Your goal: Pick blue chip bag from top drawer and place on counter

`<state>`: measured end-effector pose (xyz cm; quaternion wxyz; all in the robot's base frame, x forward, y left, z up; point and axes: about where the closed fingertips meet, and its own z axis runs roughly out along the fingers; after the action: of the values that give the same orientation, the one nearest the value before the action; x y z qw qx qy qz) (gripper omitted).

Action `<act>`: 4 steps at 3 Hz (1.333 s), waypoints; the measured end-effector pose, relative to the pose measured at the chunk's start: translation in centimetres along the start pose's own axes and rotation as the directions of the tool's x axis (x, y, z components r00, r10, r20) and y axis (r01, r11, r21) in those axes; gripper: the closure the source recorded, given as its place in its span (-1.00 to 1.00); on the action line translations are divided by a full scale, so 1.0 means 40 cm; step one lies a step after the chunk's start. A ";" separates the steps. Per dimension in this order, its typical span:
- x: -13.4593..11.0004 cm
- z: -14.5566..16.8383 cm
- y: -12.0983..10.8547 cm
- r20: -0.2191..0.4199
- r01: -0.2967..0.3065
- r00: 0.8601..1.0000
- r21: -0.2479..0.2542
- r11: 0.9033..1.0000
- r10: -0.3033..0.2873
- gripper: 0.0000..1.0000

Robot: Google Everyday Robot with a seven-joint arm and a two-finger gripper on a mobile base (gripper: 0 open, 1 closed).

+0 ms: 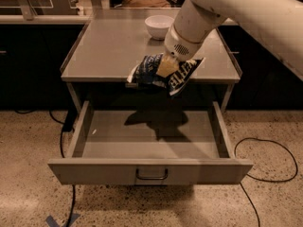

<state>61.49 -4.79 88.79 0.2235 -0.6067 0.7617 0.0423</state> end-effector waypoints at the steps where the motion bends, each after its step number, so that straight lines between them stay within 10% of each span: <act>1: -0.027 0.041 -0.024 -0.015 -0.014 1.000 -0.006 1.000 0.014 1.00; 4: -0.100 0.050 -0.103 -0.050 -0.070 0.996 0.024 0.997 0.071 1.00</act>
Offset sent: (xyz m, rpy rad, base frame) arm 0.0482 0.0307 -0.0088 -0.0251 0.0339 -0.0621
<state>66.59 -1.55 89.43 0.2094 -0.5777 0.7885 0.0261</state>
